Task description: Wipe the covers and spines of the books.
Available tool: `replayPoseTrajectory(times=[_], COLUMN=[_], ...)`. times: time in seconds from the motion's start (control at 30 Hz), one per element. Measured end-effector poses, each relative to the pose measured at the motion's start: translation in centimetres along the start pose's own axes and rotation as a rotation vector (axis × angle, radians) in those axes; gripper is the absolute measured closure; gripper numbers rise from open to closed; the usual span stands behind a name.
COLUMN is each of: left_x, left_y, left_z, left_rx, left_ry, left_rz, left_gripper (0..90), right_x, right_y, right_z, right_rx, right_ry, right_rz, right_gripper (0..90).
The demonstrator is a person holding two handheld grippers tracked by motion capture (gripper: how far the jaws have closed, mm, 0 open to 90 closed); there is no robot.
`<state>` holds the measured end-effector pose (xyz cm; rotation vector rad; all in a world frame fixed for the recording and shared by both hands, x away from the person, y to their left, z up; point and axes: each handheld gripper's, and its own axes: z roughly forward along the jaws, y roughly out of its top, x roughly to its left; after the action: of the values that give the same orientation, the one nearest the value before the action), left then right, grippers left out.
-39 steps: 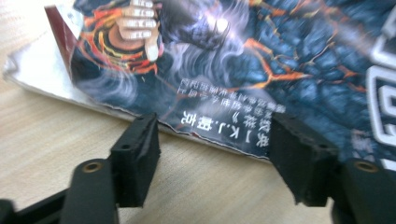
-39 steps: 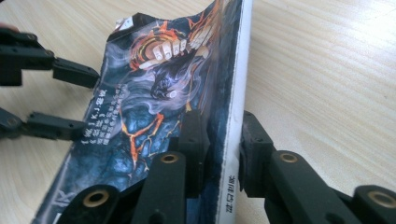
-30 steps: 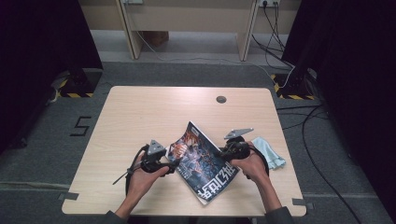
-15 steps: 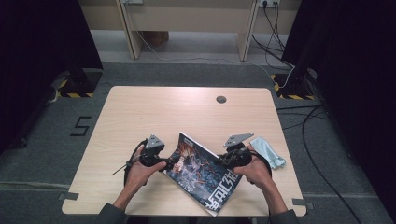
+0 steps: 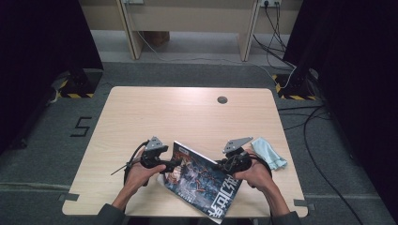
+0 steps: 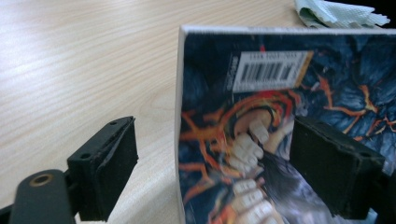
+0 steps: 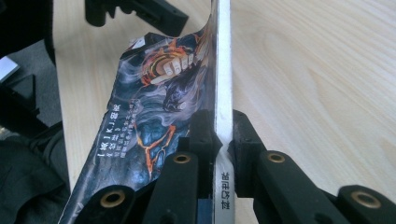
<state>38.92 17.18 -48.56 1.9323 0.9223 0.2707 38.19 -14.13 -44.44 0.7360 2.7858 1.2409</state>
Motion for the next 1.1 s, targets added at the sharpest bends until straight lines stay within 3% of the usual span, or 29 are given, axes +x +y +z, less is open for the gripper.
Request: replayPoseTrajectory(times=[0.1, 0.23, 0.33, 0.43, 0.5, 0.63, 0.73, 0.83, 1.0, 1.1], left_x=[0.1, -0.2, -0.4, -0.9, -1.0, -0.8, -0.8, -1.1, -1.6, -2.1], left_y=[-0.1, -0.4, -0.5, -0.6, -0.7, -0.9, -1.1, -1.2, -1.1, -1.2], left_z=[0.0, 0.2, 0.5, 0.8, 0.8, 0.4, 0.2, 0.1, -0.4, -0.8], left_rx=[-0.019, -0.01, -0.015, 0.005, 0.008, 0.001, 0.015, 0.037, 0.028, 0.016], left_ry=[-0.032, -0.064, -0.121, -0.153, -0.153, -0.16, -0.154, -0.129, -0.102, -0.074], left_rz=[0.006, 0.05, 0.047, 0.1, 0.11, 0.136, 0.177, 0.228, 0.286, 0.302], left_gripper=[14.9, 15.6, 15.5, 15.7, 17.2, 28.2, 36.3, 47.5, 60.0, 67.3], right_x=[0.4, 0.6, 0.8, 1.2, 1.3, 0.9, 0.8, 0.3, -0.2, -0.7], right_y=[0.0, 0.1, 0.3, 0.5, 0.5, 0.4, 0.4, 0.3, 0.3, 0.6], right_z=[0.1, 0.3, 0.2, 0.5, 0.6, 0.4, 0.3, 0.3, 0.3, 0.4], right_rx=[0.01, 0.01, 0.002, 0.004, 0.016, 0.023, 0.034, 0.068, 0.097, 0.103], right_ry=[0.012, 0.032, 0.052, 0.069, 0.068, 0.063, 0.058, 0.019, -0.024, -0.1], right_rz=[-0.015, -0.027, -0.042, -0.063, -0.072, -0.078, -0.086, -0.102, -0.114, -0.1], right_gripper=[82.6, 82.6, 82.7, 82.7, 82.7, 83.0, 82.9, 80.8, 76.7, 68.6])
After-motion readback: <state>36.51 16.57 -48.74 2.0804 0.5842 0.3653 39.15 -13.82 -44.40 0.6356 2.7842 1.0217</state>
